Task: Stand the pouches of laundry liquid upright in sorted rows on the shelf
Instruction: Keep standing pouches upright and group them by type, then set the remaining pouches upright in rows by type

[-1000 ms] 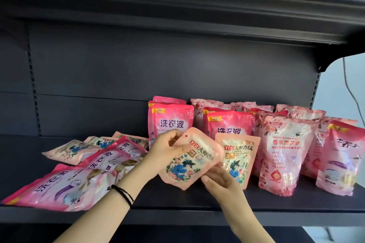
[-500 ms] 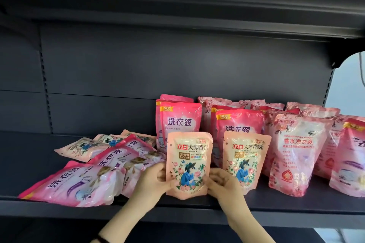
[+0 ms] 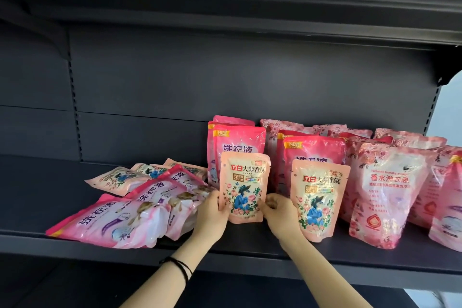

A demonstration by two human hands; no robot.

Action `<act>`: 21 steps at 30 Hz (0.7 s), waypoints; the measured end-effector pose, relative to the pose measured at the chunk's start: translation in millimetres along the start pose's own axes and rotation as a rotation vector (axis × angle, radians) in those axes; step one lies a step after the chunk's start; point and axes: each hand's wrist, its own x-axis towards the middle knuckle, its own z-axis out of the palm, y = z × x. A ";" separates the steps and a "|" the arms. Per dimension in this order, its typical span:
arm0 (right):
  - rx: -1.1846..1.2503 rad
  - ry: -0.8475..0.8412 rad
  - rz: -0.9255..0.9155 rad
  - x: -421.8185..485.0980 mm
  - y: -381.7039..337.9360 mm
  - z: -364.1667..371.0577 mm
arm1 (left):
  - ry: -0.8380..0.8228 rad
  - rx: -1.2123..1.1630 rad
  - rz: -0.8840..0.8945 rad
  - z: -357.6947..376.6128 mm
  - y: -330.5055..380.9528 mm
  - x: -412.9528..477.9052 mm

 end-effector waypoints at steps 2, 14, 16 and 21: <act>-0.177 -0.110 -0.015 0.1 -5.0 -8.4 | -0.106 0.057 -0.011 -9.1 2.4 2.5; -0.813 -0.581 -0.151 -20.5 -76.8 -53.4 | -0.254 0.924 0.191 -128.6 54.5 7.5; -0.863 -0.610 -0.167 -21.9 -87.9 -47.9 | -0.249 0.952 0.174 -145.8 48.6 5.7; -0.883 -0.657 -0.226 -23.0 -109.0 -8.6 | -0.237 1.021 0.116 -188.5 25.0 1.8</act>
